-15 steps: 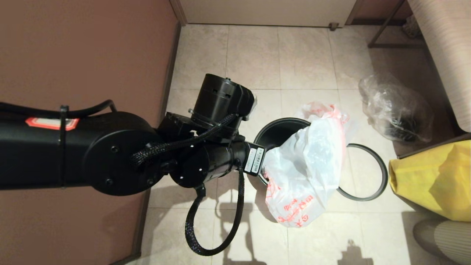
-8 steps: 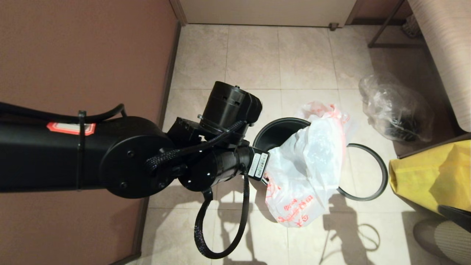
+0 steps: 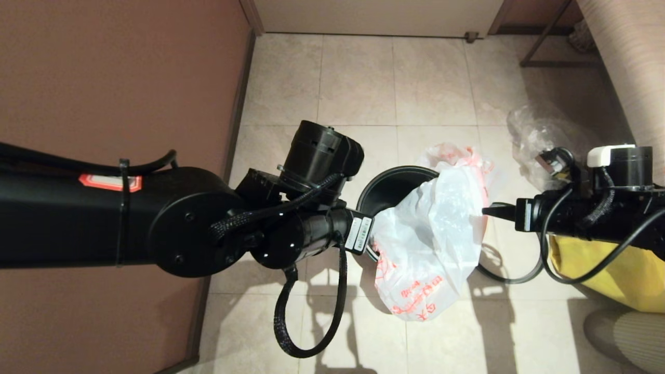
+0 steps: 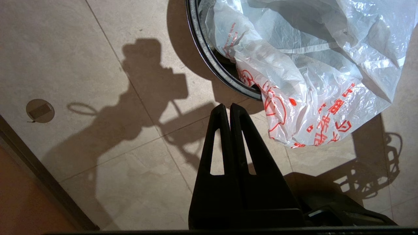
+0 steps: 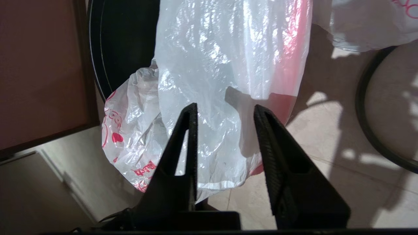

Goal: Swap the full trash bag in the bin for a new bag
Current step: Put the new garbage bag on the trash can

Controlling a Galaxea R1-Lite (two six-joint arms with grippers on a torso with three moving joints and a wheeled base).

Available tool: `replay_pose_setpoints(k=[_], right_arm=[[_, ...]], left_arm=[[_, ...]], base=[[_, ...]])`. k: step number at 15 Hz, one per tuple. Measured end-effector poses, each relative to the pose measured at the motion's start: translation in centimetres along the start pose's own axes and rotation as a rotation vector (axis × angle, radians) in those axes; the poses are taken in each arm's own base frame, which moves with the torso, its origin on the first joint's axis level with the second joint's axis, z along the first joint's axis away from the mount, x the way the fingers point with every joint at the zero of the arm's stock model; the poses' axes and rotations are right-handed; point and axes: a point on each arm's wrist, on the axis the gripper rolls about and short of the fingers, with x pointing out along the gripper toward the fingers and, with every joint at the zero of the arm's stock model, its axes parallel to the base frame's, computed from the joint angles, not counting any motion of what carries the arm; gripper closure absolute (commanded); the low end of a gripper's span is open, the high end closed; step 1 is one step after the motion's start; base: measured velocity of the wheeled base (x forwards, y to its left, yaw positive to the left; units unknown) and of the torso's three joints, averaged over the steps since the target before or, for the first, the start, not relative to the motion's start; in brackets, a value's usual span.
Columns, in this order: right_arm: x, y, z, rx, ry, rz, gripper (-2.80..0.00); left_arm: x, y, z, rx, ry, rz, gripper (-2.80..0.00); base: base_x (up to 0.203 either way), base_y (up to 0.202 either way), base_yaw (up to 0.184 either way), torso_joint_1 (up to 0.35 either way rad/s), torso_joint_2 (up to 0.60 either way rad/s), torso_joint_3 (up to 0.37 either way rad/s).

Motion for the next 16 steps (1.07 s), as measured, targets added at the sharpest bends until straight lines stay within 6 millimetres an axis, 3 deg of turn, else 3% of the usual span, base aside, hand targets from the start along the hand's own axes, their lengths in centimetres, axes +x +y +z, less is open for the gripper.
replay_pose_setpoints(k=[3,5,10,14,15,16], right_arm=[[1.0,-3.1,0.7,0.042,0.038,0.082,-2.8],[1.4,-4.1,0.7,0.034,0.041,0.093,-2.8],[3.0,-5.1,0.4,0.043,0.071,0.188,-2.8],[3.6,-5.2,0.2,0.064,0.103,0.196,-2.8],[3.7,-4.9,0.1,0.063,0.114,0.203,0.0],[3.7,-4.5,0.2,0.062,0.118,0.209,0.0]], left_arm=[[0.2,0.2,-0.7,0.001,0.02,0.006,0.0],[0.4,0.4,-1.0,0.002,0.029,0.009,0.0],[0.4,0.4,-0.3,-0.027,-0.03,0.0,0.0],[0.4,0.3,-1.4,-0.023,-0.019,-0.008,0.0],[0.5,0.2,-1.5,-0.031,-0.029,-0.008,0.0],[0.5,0.2,-1.6,-0.036,-0.04,-0.007,0.0]], base=[[0.0,0.0,0.0,0.0,0.0,0.0],[0.0,0.0,0.0,0.0,0.0,0.0],[0.0,0.0,0.0,0.0,0.0,0.0],[0.0,0.0,0.0,0.0,0.0,0.0],[0.0,0.0,0.0,0.0,0.0,0.0],[0.0,0.0,0.0,0.0,0.0,0.0]])
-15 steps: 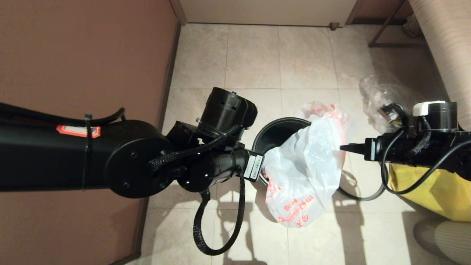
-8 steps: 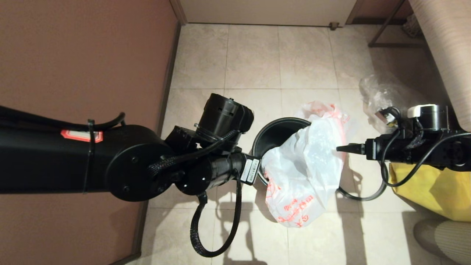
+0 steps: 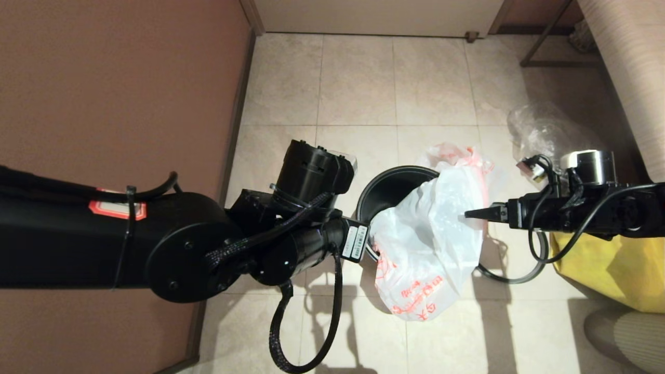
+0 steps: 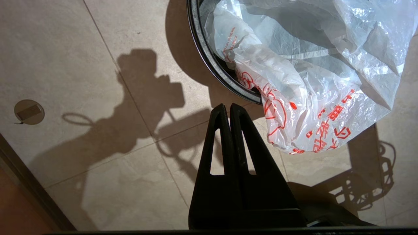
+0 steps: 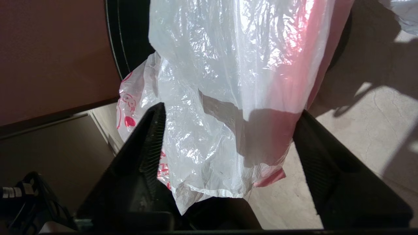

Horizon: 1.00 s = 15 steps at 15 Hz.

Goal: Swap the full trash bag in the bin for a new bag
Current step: Put the new garbage bag on the trash can

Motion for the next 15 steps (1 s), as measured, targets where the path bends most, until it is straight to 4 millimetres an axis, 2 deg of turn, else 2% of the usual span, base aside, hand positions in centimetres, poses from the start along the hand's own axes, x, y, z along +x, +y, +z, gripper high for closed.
replay_pose_setpoints(k=[7,10,12,13,15], right_arm=[[-0.9,2.8,-0.2,0.012,0.047,0.028,0.0],[-0.4,4.5,-0.9,0.002,0.103,0.053,0.0],[-0.2,5.8,-0.4,-0.008,0.105,0.075,0.0],[0.0,6.7,-0.1,-0.011,0.112,0.089,0.0],[1.1,10.2,0.9,-0.048,0.143,0.122,0.0]], left_arm=[[-0.7,0.6,-0.8,-0.02,-0.008,0.005,0.0],[-1.1,0.8,-1.2,-0.05,-0.03,0.001,0.0],[-1.8,1.0,-1.5,-0.099,-0.05,-0.005,0.0],[-2.2,1.3,-1.7,-0.125,-0.05,-0.006,0.0],[-3.5,2.0,-3.0,-0.21,-0.033,0.009,0.0]], base=[[0.0,0.0,0.0,0.0,0.0,0.0],[0.0,0.0,0.0,0.0,0.0,0.0],[0.0,0.0,0.0,0.0,0.0,0.0],[0.0,0.0,0.0,0.0,0.0,0.0],[0.0,0.0,0.0,0.0,0.0,0.0]])
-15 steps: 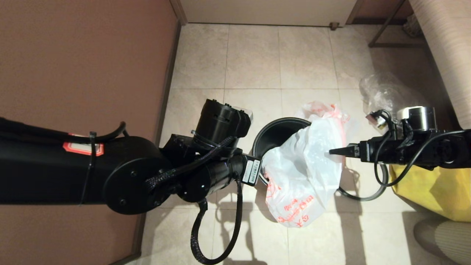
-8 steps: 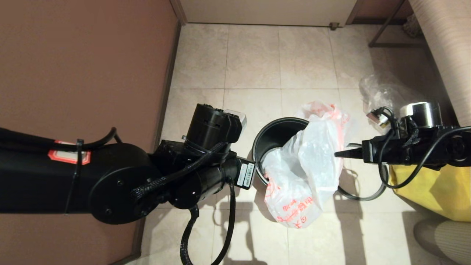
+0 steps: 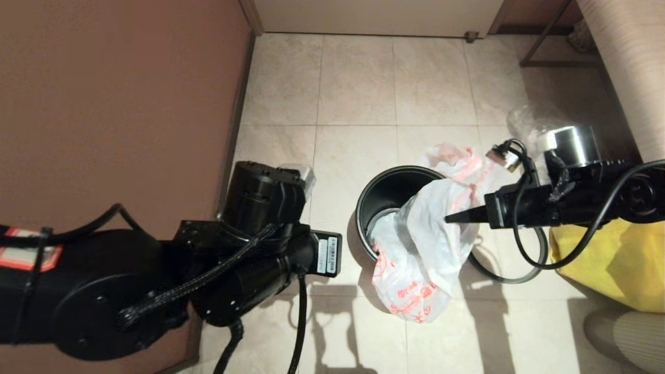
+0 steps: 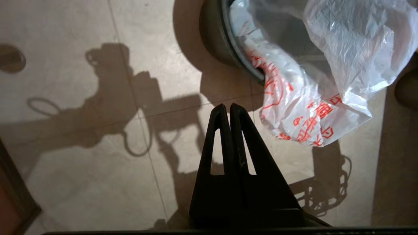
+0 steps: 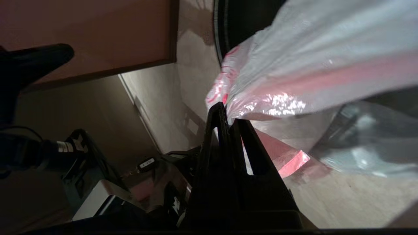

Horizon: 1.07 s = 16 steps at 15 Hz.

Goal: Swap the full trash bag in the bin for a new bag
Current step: Put the new garbage bag on the trash can

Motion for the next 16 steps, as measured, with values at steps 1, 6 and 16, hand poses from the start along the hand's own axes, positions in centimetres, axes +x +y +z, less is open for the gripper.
replay_pose_setpoints(k=[1,6,16], right_arm=[[0.7,1.4,0.6,-0.018,0.019,0.003,0.0],[5.5,6.1,3.1,-0.083,0.107,0.027,0.0],[13.7,9.2,3.8,-0.227,0.158,0.058,0.0]], left_arm=[[-0.7,0.6,-0.7,-0.029,0.009,0.02,0.0],[-4.4,3.8,-5.0,-0.073,-0.022,0.08,0.0],[-7.2,5.6,-6.2,-0.113,-0.08,0.075,0.0]], base=[[0.0,0.0,0.0,0.0,0.0,0.0],[0.0,0.0,0.0,0.0,0.0,0.0],[0.0,0.0,0.0,0.0,0.0,0.0]])
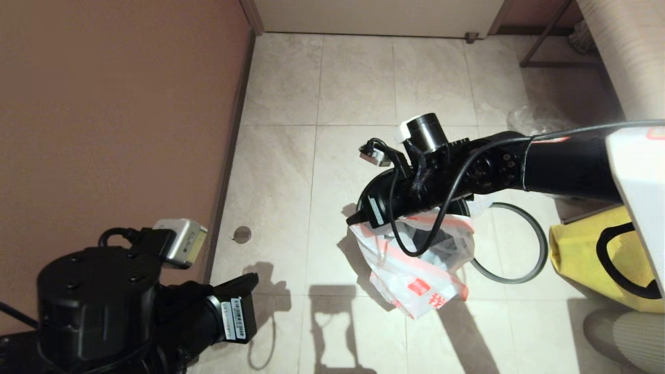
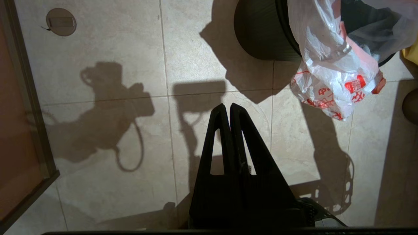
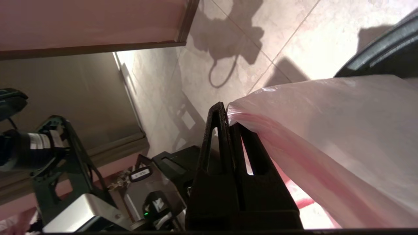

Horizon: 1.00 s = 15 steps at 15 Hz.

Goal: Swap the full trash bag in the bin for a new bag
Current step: Put the new garbage bag on the trash can

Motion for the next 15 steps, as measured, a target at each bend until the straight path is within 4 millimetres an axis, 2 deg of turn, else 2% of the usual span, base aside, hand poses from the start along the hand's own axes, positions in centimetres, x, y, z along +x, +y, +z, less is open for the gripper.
replay_pose_setpoints(k=[2,3,6,8,11,15], right_arm=[[0.2,0.1,0.0,-0.031,-0.001,0.014,0.0],[0.1,0.2,0.2,-0.058,-0.013,0.018,-2.8],[-0.2,1.3,0.8,-0.073,-0.046,0.03,-2.8],[-0.8,1.9,0.4,-0.029,-0.013,0.03,-2.8],[-3.1,3.0,-0.3,0.081,0.043,-0.032,-2.8],[-7.3,3.9,-1.7,0.159,0.08,-0.109,-2.8]], left_arm=[[-0.2,0.3,-0.5,0.006,0.012,-0.005,0.0],[-0.3,0.4,-0.7,0.007,0.018,-0.008,0.0],[-0.5,0.7,-1.1,0.011,0.025,-0.006,0.0],[-0.7,0.8,-1.0,0.012,0.02,-0.007,0.0],[-1.2,1.0,-0.7,0.007,0.002,-0.014,0.0],[-1.2,0.9,-0.8,-0.004,0.016,-0.057,0.0]], base=[[0.0,0.0,0.0,0.0,0.0,0.0],[0.0,0.0,0.0,0.0,0.0,0.0],[0.0,0.0,0.0,0.0,0.0,0.0],[0.0,0.0,0.0,0.0,0.0,0.0],[0.0,0.0,0.0,0.0,0.0,0.0],[0.0,0.0,0.0,0.0,0.0,0.0]])
